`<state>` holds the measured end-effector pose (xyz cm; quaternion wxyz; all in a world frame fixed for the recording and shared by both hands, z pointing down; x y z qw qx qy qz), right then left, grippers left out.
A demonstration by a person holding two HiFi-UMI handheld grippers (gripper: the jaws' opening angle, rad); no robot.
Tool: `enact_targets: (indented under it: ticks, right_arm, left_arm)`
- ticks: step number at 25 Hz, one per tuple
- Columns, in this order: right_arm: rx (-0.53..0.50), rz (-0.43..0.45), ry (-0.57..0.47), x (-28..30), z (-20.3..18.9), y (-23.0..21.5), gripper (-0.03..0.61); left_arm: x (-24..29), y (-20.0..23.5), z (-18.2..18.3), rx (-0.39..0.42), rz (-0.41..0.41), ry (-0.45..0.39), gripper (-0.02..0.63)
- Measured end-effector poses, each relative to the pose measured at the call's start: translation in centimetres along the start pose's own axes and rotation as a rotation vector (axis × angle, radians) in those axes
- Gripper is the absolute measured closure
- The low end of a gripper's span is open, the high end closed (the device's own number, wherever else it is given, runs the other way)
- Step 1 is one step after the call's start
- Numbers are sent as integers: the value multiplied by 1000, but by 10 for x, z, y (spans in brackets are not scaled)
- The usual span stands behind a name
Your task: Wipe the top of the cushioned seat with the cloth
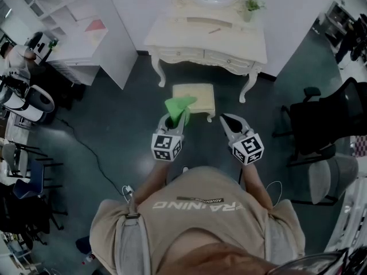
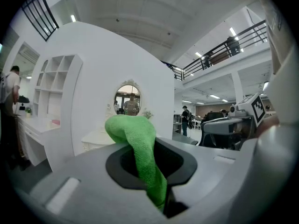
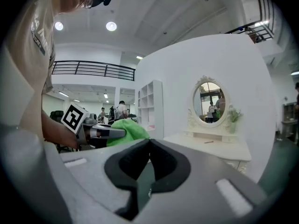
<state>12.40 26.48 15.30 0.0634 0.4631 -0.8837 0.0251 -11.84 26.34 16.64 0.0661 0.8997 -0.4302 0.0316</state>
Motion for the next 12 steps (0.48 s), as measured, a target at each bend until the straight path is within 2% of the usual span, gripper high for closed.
enact_targets:
  ticks: [6,12]
  right_arm:
    - [-104,-36,11,-3,6,11,577]
    - [-62,-29,-19,-3,23,1,577]
  left_arm:
    - [-18,1,2,11,5,-5,566]
    - [-17,-2,12,19,19,-31,566]
Point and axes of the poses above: the fingertips, and each gripper's own axes: x forward along the fingers, y to its left, z out of its top, the point moved 8 cm from there along -x, backward along the fingers, and after that the axes turned 13 degrees about -z, right-handed, at the moved point
